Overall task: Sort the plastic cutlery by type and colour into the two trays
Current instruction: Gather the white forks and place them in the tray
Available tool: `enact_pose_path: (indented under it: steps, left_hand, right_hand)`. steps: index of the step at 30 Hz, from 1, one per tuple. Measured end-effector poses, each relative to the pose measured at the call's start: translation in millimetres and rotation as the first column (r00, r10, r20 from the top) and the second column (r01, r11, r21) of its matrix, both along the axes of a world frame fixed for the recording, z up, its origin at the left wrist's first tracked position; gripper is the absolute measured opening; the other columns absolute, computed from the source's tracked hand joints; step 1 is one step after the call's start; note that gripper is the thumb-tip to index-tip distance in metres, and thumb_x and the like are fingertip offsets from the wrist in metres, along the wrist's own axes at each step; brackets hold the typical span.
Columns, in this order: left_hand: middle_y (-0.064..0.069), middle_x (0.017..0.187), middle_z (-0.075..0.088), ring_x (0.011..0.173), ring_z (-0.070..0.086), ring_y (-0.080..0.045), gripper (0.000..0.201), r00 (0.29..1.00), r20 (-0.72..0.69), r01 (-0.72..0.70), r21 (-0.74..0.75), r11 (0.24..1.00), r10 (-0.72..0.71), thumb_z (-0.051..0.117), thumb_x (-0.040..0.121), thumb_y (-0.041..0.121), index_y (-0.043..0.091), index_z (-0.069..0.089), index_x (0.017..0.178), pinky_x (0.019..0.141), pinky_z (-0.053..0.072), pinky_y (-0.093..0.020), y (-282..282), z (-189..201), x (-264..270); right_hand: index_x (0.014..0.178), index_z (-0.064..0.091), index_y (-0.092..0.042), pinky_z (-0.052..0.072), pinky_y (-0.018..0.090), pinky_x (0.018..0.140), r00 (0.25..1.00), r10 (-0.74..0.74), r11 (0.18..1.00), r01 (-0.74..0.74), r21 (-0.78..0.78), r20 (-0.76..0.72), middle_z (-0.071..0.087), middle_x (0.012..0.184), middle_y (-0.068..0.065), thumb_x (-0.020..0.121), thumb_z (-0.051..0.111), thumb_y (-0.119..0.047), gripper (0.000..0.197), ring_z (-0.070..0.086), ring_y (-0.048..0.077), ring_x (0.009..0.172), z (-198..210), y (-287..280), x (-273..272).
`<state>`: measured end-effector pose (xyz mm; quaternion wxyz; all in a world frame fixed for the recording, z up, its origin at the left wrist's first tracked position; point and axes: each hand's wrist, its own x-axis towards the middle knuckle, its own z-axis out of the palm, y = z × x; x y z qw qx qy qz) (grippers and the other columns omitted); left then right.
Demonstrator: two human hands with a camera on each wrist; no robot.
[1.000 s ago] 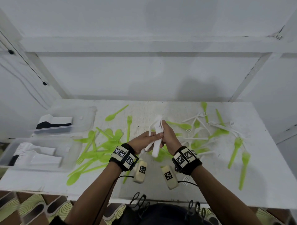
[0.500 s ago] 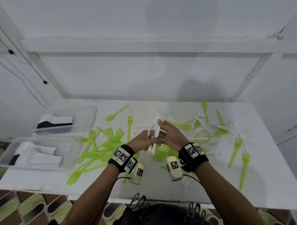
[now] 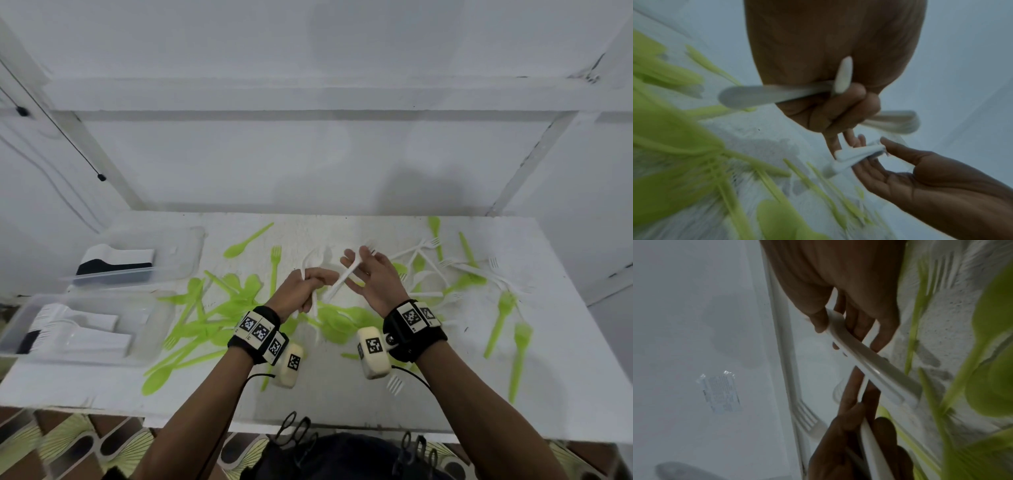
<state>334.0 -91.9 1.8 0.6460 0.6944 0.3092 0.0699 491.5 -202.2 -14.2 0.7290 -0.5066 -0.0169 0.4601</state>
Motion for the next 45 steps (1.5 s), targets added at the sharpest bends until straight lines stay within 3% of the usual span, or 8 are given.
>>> enact_pose_path:
  steps: [6,11,23,28,31,34,38,45]
  left_hand:
    - [-0.006,0.106,0.076,0.037,0.036,-0.019,0.018,0.991,0.114,0.055,0.088,0.995,-0.065,0.039,0.106,0.003,0.009,0.054,0.1,0.041,0.032,-0.024,-2,7,-2]
    - [-0.008,0.092,0.068,0.041,0.029,-0.013,0.024,0.983,0.167,0.064,0.047,0.997,-0.071,0.042,0.107,0.005,0.011,0.048,0.084,0.041,0.026,-0.02,-6,15,1]
    - [0.0,0.076,0.06,0.066,0.051,-0.017,0.021,0.957,-0.216,0.269,0.41,0.871,-0.193,0.033,0.074,0.022,0.029,0.049,0.061,0.069,0.041,-0.033,-12,-6,13]
    - [-0.017,0.078,0.062,0.07,0.056,-0.032,0.043,0.932,-0.303,0.315,0.394,0.864,-0.201,0.023,0.062,0.051,0.018,0.051,0.066,0.07,0.047,-0.043,-12,-12,17]
    - [0.001,0.066,0.054,0.058,0.05,-0.01,0.019,0.925,-0.293,0.345,0.388,0.855,-0.241,0.039,0.078,0.031,0.022,0.048,0.064,0.06,0.041,-0.031,-11,-8,11]
    - [0.003,0.062,0.048,0.045,0.041,-0.003,0.034,0.936,-0.24,0.33,0.339,0.881,-0.258,0.04,0.086,-0.003,0.022,0.051,0.065,0.049,0.037,-0.018,-11,-8,8]
    - [0.008,0.061,0.049,0.041,0.042,0.0,0.035,0.934,-0.261,0.327,0.358,0.875,-0.243,0.04,0.088,-0.004,0.022,0.053,0.067,0.048,0.036,-0.018,-12,-10,9]
    - [-0.001,0.079,0.064,0.048,0.046,-0.002,0.026,0.941,-0.201,0.33,0.359,0.873,-0.273,0.039,0.091,-0.004,0.011,0.057,0.08,0.049,0.041,-0.02,-8,-11,7]
  right_hand:
    - [0.123,0.043,-0.012,0.053,0.032,0.056,0.997,-0.072,0.997,0.071,-0.044,-0.019,0.064,0.083,0.005,0.097,0.069,-0.024,0.04,0.059,0.018,0.061,-8,3,4]
    - [0.114,0.04,-0.014,0.05,0.029,0.054,0.998,0.064,0.998,-0.063,-0.031,0.018,0.071,0.104,0.018,0.092,0.074,-0.017,0.041,0.061,0.02,0.063,-12,1,-14]
    - [0.131,0.049,-0.004,0.045,0.031,0.048,0.989,0.085,0.985,-0.066,-0.16,0.117,0.057,0.078,0.011,0.103,0.05,-0.004,0.028,0.054,0.021,0.056,-11,15,-26]
    - [0.092,0.049,-0.013,0.046,0.032,0.057,0.997,0.079,0.99,-0.081,-0.117,-0.02,0.05,0.076,0.008,0.101,0.054,-0.014,0.011,0.057,0.018,0.06,-9,18,-29]
    - [0.11,0.057,-0.006,0.056,0.041,0.075,0.988,0.155,0.988,-0.155,-0.003,0.005,0.065,0.095,0.016,0.102,0.058,-0.013,0.011,0.068,0.025,0.081,-9,11,-23]
    - [0.116,0.055,-0.005,0.056,0.048,0.067,0.977,0.205,0.978,-0.206,0.017,0.058,0.063,0.098,0.021,0.103,0.055,-0.013,0.015,0.068,0.03,0.074,-5,7,-18]
    - [0.119,0.049,-0.011,0.047,0.045,0.064,0.967,0.236,0.971,-0.238,0.007,0.099,0.061,0.076,0.008,0.104,0.054,-0.013,0.016,0.061,0.024,0.06,-1,10,-22]
    - [0.104,0.05,-0.002,0.055,0.041,0.054,0.964,0.218,0.976,-0.219,-0.014,0.151,0.056,0.096,0.035,0.101,0.053,-0.001,0.004,0.068,0.033,0.059,-13,17,-10]
